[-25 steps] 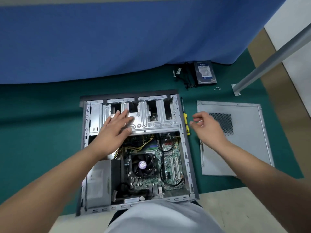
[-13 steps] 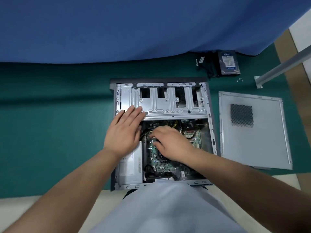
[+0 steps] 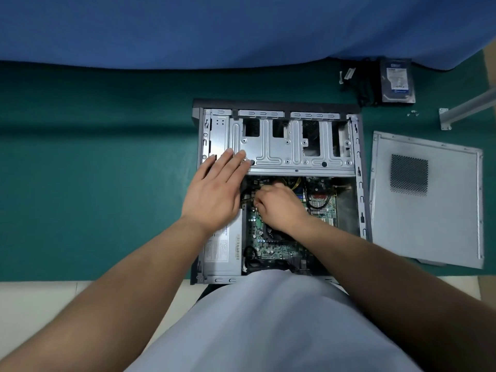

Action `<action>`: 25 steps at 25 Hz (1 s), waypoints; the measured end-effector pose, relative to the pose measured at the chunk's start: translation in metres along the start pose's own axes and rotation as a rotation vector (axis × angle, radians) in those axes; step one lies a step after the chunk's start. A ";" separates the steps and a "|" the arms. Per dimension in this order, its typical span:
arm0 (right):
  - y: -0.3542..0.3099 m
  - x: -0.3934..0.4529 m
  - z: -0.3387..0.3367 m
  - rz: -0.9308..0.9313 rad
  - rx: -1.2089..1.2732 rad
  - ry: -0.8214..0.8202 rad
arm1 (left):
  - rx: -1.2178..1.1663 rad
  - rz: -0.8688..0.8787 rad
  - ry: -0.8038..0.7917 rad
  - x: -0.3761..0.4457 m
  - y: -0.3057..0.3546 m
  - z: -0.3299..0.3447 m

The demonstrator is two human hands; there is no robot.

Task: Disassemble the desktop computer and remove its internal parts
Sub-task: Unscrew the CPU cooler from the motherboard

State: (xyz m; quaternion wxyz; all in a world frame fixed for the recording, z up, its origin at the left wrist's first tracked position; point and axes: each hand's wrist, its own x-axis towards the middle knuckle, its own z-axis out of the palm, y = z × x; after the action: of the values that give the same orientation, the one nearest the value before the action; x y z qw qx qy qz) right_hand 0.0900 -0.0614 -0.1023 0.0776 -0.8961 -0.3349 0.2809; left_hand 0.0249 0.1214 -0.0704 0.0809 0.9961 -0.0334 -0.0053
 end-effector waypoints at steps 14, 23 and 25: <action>-0.029 0.013 0.006 0.173 -0.131 -0.006 | 0.019 -0.005 -0.011 0.000 0.000 -0.002; -0.035 0.011 0.007 0.153 -0.168 -0.058 | 0.029 0.000 -0.013 0.001 0.001 -0.004; -0.036 0.010 0.007 0.167 -0.152 -0.070 | 0.029 0.000 -0.010 0.001 0.000 -0.003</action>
State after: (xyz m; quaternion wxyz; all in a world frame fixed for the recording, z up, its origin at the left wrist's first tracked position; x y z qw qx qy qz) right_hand 0.0723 -0.0272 -0.1011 -0.0259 -0.9138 -0.2819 0.2913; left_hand 0.0256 0.1216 -0.0671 0.0664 0.9972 -0.0337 -0.0099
